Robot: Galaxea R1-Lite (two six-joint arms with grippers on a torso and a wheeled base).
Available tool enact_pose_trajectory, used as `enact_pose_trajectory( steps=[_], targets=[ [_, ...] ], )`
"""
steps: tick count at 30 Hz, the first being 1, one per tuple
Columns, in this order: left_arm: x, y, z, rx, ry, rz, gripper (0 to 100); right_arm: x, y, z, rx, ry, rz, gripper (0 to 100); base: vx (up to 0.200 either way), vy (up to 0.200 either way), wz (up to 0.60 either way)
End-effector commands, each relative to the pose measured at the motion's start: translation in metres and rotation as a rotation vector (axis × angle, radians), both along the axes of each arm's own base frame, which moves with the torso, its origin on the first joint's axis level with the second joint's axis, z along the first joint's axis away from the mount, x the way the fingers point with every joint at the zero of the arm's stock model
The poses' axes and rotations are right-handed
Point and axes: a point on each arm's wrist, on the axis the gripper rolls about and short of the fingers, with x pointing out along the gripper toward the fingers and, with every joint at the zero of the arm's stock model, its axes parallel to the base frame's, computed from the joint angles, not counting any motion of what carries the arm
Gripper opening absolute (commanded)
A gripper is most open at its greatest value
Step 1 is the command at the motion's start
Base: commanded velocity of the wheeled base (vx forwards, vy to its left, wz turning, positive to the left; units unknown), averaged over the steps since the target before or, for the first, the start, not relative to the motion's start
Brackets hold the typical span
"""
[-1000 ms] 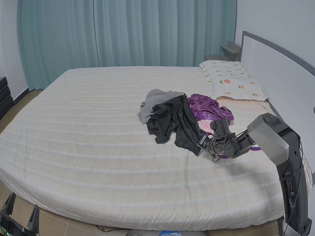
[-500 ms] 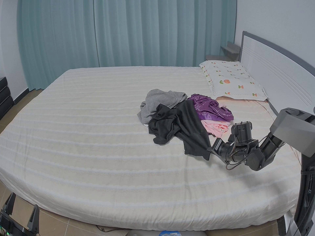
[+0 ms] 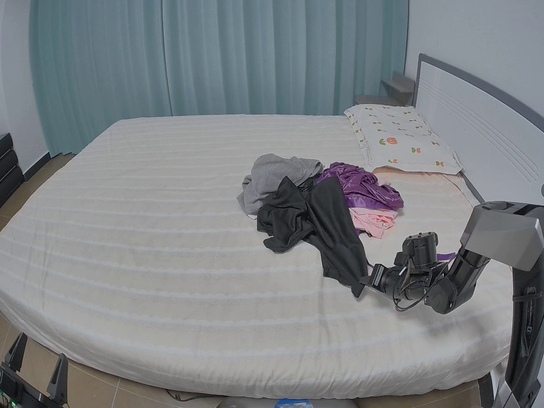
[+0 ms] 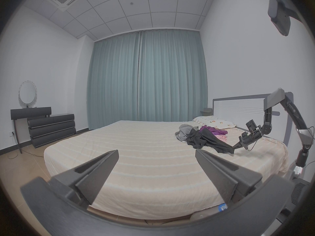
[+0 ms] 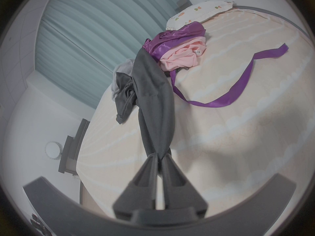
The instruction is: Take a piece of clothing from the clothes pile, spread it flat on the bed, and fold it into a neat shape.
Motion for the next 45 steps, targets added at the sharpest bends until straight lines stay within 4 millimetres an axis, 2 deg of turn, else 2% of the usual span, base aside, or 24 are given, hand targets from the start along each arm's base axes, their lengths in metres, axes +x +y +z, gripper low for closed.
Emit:
enact_pose_trajectory(
  steps=[1,6,9,13,19,20,24,29,34,39,40,41,45],
  targets=[
    [0.0,0.0,-0.005,0.0,0.001,0.001,100,0.007,0.004,-0.024,-0.024,0.024,0.018,100,0.0,0.0,0.0],
    [0.0,0.0,-0.005,0.0,0.001,0.001,100,0.018,0.007,-0.026,-0.023,0.001,0.021,100,0.0,0.0,0.0],
    [0.0,0.0,-0.005,0.0,0.001,0.001,100,0.032,0.012,-0.031,-0.023,-0.031,0.014,100,0.0,0.0,0.0],
    [0.0,0.0,-0.005,0.0,0.001,0.001,100,0.041,0.017,-0.044,-0.047,-0.034,0.024,100,0.0,0.0,0.0],
    [0.0,0.0,-0.005,0.0,0.001,0.001,100,0.05,0.017,-0.042,-0.062,-0.029,0.012,100,0.0,0.0,0.0],
    [0.0,0.0,-0.005,0.0,0.001,0.001,100,0.051,0.017,-0.042,-0.065,-0.033,0.004,0,0.0,0.0,0.0],
    [0.0,0.0,-0.005,0.0,0.001,0.001,100,0.053,0.016,-0.041,-0.076,-0.052,-0.027,0,0.0,0.0,0.0],
    [0.0,0.0,-0.005,0.0,0.001,0.001,100,0.054,0.01,-0.024,-0.042,-0.08,-0.065,0,0.0,0.0,0.0],
    [0.0,0.0,-0.005,0.0,0.001,0.001,100,0.038,0.01,0.005,0.045,-0.067,-0.102,0,0.0,0.0,0.0],
    [0.0,0.0,-0.005,0.0,0.001,0.001,100,0.01,0.014,0.038,0.134,-0.1,-0.089,0,0.0,0.0,0.0],
    [0.0,0.0,-0.005,0.0,0.001,0.001,100,0.01,0.014,0.038,0.134,-0.1,-0.089,0,0.0,0.0,0.0],
    [0.0,0.0,-0.005,0.0,0.001,0.001,100,-0.004,0.017,0.053,0.176,-0.141,-0.073,0,0.0,0.0,0.0],
    [0.0,0.0,-0.005,0.001,0.001,-0.001,100,-0.027,0.017,0.083,0.249,-0.243,-0.029,0,0.0,0.0,0.0]
  ],
)
